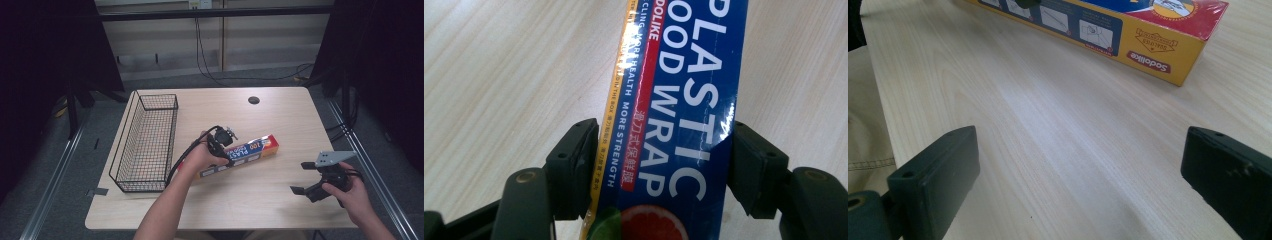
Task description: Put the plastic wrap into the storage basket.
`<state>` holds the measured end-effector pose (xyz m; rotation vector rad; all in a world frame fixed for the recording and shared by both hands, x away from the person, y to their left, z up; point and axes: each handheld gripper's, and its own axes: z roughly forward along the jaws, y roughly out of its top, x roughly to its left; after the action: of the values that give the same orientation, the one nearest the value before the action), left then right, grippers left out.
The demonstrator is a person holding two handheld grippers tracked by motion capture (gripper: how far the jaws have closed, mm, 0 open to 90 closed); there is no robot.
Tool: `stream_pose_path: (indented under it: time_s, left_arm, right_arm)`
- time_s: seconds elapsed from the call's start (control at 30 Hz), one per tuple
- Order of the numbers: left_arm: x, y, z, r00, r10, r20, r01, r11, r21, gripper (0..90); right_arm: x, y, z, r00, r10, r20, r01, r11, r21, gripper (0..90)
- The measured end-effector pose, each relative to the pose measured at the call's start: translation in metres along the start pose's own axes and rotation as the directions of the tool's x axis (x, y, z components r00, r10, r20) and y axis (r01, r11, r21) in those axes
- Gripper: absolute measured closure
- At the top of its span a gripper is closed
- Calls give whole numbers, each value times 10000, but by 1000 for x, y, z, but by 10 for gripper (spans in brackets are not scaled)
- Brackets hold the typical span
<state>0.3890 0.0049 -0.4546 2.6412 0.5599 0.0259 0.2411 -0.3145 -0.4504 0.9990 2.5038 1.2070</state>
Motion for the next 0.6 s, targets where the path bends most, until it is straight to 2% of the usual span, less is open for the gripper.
stream_pose_path:
  time_s: [0.07,0.13,0.2,0.37,0.57,0.6]
  left_arm:
    - [1,0,1,10000,27,94,-26,10000,-36,350]
    - [2,2,1,9995,297,47,-298,9994,174,353]
    - [-1,3,2,9998,197,21,-197,9995,245,366]
    - [-1,7,1,9989,467,-5,-466,9975,539,389]
    - [-4,9,0,9999,115,23,-117,9973,724,418]
    - [-4,9,-1,9998,-143,125,135,9979,637,421]
  right_arm:
    - [0,0,0,10000,-3,-7,3,10000,18,20]
    - [0,1,1,10000,2,-13,-2,10000,13,19]
    - [0,1,1,10000,-11,-3,11,10000,14,19]
    - [0,2,2,10000,-85,-51,85,10000,12,20]
    - [-1,2,3,9999,-102,-45,102,9999,19,20]
    - [-1,2,3,9999,-77,-68,77,10000,8,20]
